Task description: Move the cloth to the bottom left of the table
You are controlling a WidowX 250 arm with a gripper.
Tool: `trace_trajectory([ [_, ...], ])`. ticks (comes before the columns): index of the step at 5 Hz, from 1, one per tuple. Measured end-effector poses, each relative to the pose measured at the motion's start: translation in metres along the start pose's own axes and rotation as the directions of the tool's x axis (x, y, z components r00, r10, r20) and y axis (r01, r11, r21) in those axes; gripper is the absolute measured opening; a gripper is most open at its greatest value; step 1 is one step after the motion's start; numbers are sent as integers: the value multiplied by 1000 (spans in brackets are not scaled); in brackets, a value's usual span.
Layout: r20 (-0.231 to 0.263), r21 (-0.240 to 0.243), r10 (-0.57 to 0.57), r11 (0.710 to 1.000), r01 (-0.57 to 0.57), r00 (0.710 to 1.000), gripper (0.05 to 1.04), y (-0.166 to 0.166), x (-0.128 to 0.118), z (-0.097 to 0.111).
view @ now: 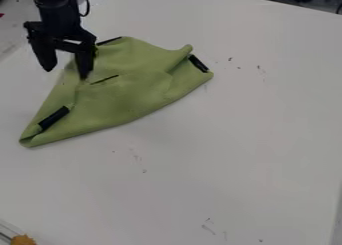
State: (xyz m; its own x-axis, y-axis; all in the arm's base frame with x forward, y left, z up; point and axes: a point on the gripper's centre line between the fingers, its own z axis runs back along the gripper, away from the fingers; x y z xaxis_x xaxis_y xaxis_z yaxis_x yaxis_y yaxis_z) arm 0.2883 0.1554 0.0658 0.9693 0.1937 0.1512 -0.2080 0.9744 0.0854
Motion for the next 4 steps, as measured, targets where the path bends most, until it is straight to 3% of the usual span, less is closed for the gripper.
trace_trajectory([
  [1,-45,-56,51,997,-53,998,999,-10,-38,-22],
  [2,-57,-102,50,993,-56,997,1000,-14,-46,-37],
  [3,-69,-112,38,993,-46,997,999,-13,-44,-41],
  [4,-70,-73,37,996,-42,997,999,-6,-39,-37],
])
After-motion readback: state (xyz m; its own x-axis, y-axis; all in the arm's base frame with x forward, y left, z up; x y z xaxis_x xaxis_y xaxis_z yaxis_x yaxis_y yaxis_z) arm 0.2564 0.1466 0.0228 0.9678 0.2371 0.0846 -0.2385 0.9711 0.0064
